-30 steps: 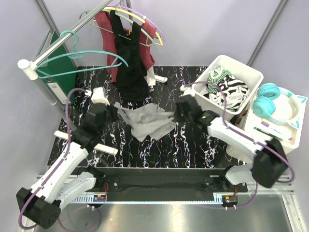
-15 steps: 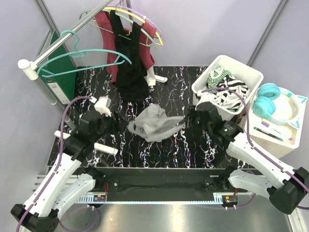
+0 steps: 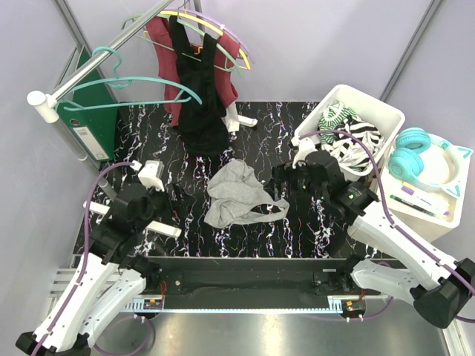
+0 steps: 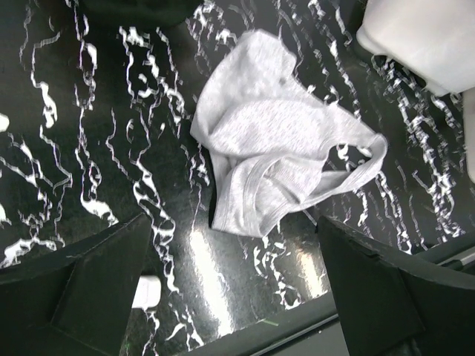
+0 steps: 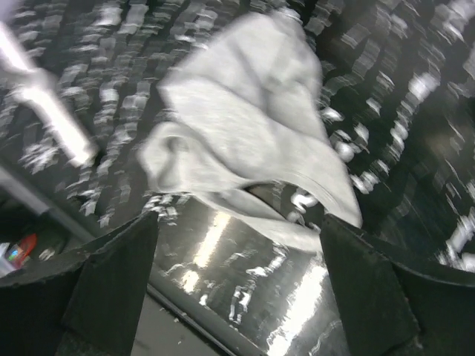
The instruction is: Place the tank top on the hanger
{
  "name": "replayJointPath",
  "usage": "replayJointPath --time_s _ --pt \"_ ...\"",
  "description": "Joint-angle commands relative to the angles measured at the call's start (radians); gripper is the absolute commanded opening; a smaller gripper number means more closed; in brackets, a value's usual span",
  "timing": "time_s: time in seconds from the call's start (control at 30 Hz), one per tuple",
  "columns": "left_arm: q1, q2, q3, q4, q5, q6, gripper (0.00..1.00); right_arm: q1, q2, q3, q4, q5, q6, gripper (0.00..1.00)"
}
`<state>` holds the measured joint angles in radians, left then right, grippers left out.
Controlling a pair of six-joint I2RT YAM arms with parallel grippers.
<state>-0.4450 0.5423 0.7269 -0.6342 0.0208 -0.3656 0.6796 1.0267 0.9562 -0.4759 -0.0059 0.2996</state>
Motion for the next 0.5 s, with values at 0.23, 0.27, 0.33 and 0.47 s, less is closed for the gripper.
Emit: replayJointPath --time_s 0.23,0.27,0.33,0.47 --pt "0.002 -0.071 -0.03 0.013 -0.084 -0.007 0.99 0.003 0.171 0.28 0.283 -0.373 -0.186 0.99" --pt "0.0 -0.071 -0.029 0.011 -0.087 -0.007 0.99 0.003 0.211 0.294 0.296 -0.396 -0.194 0.99" --pt "0.0 -0.077 -0.029 0.011 -0.088 -0.01 0.99 0.003 0.255 0.353 0.328 -0.407 -0.209 0.99" --pt "0.002 -0.094 -0.029 0.008 -0.088 -0.007 0.99 0.003 0.373 0.456 0.394 -0.457 -0.243 0.98"
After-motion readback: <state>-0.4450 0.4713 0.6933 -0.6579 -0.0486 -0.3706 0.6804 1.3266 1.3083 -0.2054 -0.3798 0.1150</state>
